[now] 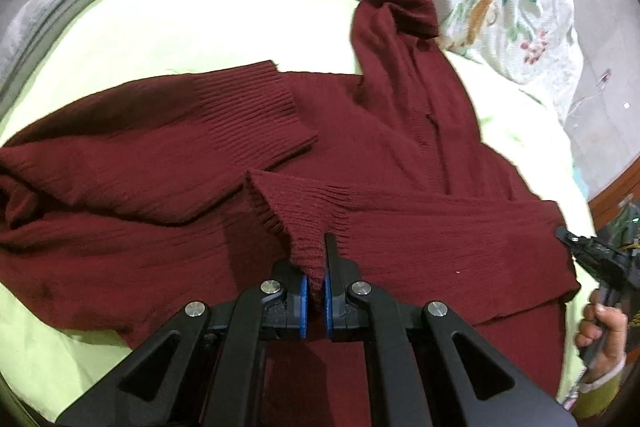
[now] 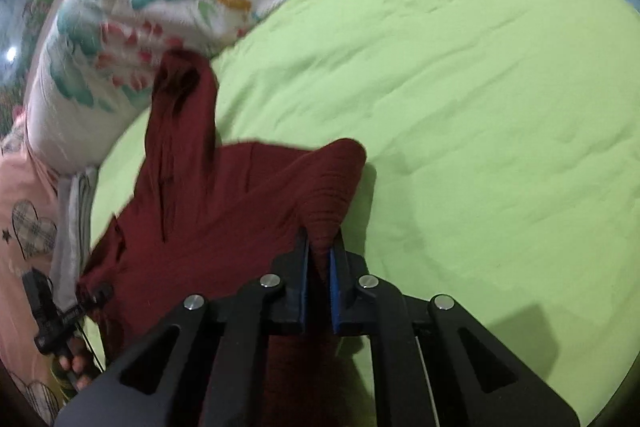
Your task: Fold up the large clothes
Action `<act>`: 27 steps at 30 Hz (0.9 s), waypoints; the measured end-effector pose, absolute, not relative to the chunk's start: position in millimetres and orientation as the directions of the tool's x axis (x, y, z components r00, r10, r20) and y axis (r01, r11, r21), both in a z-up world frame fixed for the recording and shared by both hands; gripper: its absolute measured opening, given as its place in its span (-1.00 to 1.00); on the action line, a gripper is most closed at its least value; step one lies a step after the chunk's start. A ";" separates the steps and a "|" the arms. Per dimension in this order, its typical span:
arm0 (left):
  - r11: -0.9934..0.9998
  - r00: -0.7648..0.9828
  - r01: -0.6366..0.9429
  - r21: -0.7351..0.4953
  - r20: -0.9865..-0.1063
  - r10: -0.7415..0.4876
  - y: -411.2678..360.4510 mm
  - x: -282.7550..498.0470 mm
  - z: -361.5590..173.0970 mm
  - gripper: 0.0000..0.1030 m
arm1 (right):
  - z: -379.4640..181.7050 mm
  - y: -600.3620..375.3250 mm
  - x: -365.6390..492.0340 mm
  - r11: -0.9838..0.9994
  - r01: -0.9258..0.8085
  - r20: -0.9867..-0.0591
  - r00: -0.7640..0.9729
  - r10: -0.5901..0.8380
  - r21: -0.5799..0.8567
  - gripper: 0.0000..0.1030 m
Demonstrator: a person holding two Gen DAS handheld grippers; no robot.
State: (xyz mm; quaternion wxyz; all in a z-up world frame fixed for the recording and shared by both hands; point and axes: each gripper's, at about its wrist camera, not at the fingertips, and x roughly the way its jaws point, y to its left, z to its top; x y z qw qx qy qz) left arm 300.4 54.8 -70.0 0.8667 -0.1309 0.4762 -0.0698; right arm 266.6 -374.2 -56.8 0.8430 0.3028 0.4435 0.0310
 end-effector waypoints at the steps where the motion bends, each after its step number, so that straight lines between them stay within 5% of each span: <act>1: 0.955 0.532 -0.012 -0.298 -0.810 -0.246 56.9 300.9 -72.4 -0.92 | -54.7 -373.5 263.4 0.826 0.236 -0.742 0.605 0.287 0.512 -0.68; 7: 0.952 0.526 -0.039 -0.305 -0.816 -0.240 70.4 296.6 -78.5 -0.92 | -20.5 -342.7 235.1 0.860 0.108 -0.670 0.678 0.302 0.498 -0.67; 11: 0.944 0.514 -0.032 -0.328 -0.816 -0.266 75.6 291.8 -77.7 -0.85 | -56.1 -321.4 247.1 0.874 0.116 -0.765 0.547 0.340 0.472 -0.54; 20: 0.956 0.585 -0.049 -0.291 -0.784 -0.208 113.7 267.7 -40.3 -0.24 | -25.7 -315.1 217.5 0.819 0.072 -0.669 0.619 0.411 0.570 -0.23; 27: 0.994 0.608 -0.005 -0.106 -0.790 -0.082 127.5 310.7 -12.4 0.58 | -21.1 -286.1 192.1 0.800 0.018 -0.652 0.590 0.476 0.600 0.03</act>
